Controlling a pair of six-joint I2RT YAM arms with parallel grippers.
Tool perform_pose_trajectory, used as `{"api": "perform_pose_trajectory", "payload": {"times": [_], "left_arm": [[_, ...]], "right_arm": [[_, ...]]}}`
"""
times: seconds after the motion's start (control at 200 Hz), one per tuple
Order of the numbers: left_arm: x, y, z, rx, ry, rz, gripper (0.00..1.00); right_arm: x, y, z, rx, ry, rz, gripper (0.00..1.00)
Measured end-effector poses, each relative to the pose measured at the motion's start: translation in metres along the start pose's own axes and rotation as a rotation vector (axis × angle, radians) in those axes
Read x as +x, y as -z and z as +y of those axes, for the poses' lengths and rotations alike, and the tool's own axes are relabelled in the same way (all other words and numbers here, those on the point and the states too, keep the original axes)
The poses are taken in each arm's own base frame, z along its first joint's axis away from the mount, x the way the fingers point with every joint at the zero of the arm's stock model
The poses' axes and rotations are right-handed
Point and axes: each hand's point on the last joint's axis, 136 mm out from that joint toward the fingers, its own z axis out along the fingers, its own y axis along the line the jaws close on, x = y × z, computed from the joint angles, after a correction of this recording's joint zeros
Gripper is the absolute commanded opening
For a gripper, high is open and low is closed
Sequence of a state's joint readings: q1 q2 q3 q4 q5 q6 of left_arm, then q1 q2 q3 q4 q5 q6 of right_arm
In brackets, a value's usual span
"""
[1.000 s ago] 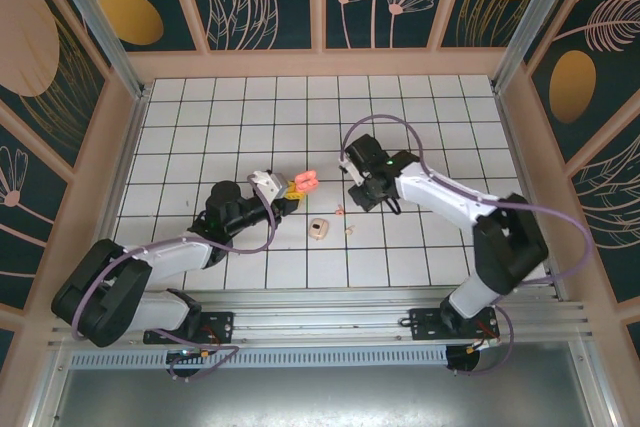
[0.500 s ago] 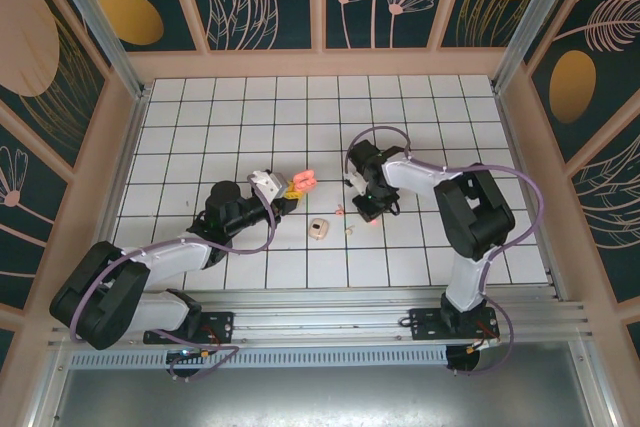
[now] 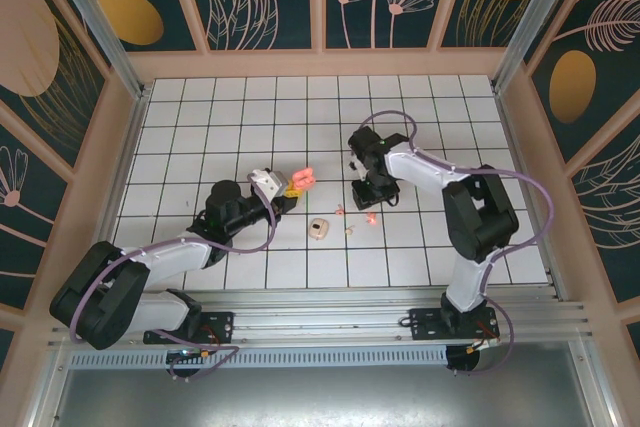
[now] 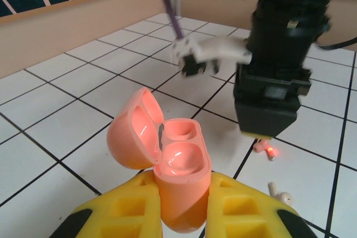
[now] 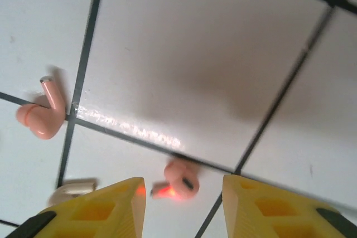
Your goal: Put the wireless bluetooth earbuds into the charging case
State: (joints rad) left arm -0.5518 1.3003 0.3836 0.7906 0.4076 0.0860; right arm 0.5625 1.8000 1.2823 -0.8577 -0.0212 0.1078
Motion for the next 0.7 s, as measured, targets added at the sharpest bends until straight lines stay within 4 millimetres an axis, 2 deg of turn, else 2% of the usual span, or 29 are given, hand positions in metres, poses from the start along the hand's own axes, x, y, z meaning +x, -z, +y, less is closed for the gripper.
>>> {"api": "perform_pose_trajectory", "payload": {"times": [0.18,0.285,0.39,0.52,0.701], "left_arm": [[-0.003,-0.002,0.007,-0.031,0.001,0.010,0.05],[0.000,-0.002,0.009,-0.041,-0.002,0.020,0.06],[0.006,-0.006,0.009,-0.039,-0.002,0.040,0.05],[0.010,-0.009,0.010,-0.037,0.001,0.055,0.05],[0.006,-0.011,0.012,-0.037,0.000,0.053,0.05]], "right_arm": [[0.019,0.037,0.002,-0.050,-0.364,-0.047,0.42],[0.035,0.045,0.003,-0.092,-0.527,-0.045,0.42],[0.044,0.035,-0.002,-0.091,-0.650,0.005,0.42],[0.047,0.010,-0.007,-0.047,-0.713,0.084,0.42],[0.038,-0.012,-0.007,-0.015,-0.728,0.143,0.41]]}}
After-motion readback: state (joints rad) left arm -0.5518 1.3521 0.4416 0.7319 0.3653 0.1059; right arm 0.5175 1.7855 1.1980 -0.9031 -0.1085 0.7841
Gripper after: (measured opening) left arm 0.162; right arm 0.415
